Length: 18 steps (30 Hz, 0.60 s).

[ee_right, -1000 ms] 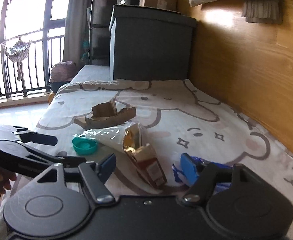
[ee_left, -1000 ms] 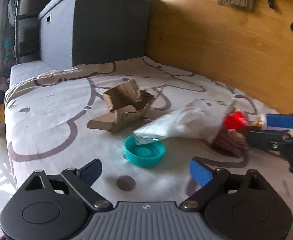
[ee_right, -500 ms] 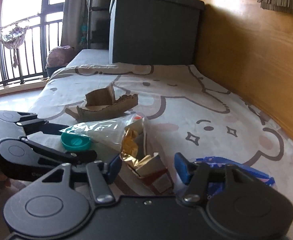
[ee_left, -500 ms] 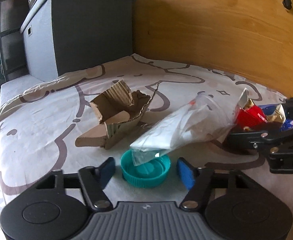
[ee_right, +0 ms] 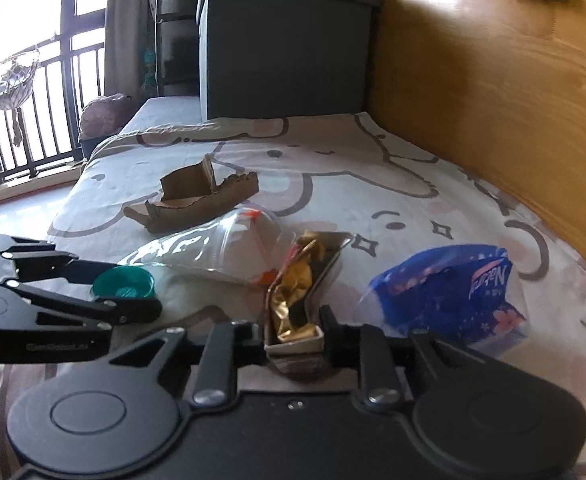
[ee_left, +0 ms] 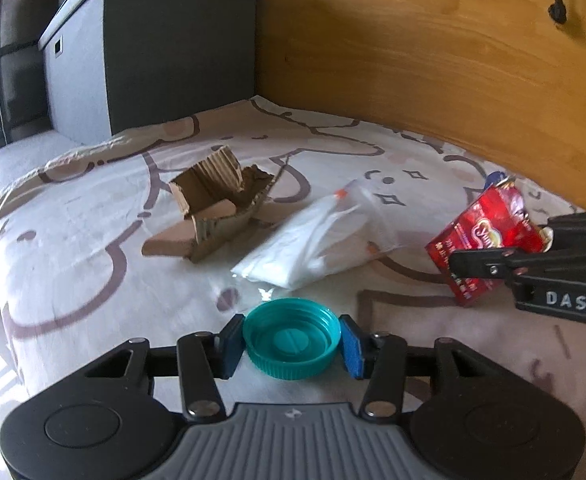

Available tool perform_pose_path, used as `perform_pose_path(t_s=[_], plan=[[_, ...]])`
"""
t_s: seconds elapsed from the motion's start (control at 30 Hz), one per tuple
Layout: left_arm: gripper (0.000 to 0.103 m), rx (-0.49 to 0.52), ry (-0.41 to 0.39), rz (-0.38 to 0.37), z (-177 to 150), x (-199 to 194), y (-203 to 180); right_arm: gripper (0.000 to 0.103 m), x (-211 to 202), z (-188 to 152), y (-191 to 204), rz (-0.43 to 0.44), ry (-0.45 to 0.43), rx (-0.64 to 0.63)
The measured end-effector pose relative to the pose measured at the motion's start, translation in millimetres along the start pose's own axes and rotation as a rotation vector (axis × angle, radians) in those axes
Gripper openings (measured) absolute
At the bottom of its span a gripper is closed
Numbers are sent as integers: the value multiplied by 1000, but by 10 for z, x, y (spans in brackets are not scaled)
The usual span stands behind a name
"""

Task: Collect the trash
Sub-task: 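Grasp the teal bottle cap with the left tool while the right tool grasps the gold wrapper box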

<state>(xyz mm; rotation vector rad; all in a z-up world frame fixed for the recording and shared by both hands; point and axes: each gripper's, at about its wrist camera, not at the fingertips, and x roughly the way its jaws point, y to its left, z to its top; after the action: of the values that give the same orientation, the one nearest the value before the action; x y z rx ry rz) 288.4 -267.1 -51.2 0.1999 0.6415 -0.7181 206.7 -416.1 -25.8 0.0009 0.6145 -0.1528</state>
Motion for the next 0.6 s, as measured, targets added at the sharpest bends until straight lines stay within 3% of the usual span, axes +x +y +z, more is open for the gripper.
perform_pose_path(t_s=[0.6], plan=[[50,-120,-75,32,24,-987,-92,23,-723,24,215,17,-44,20]])
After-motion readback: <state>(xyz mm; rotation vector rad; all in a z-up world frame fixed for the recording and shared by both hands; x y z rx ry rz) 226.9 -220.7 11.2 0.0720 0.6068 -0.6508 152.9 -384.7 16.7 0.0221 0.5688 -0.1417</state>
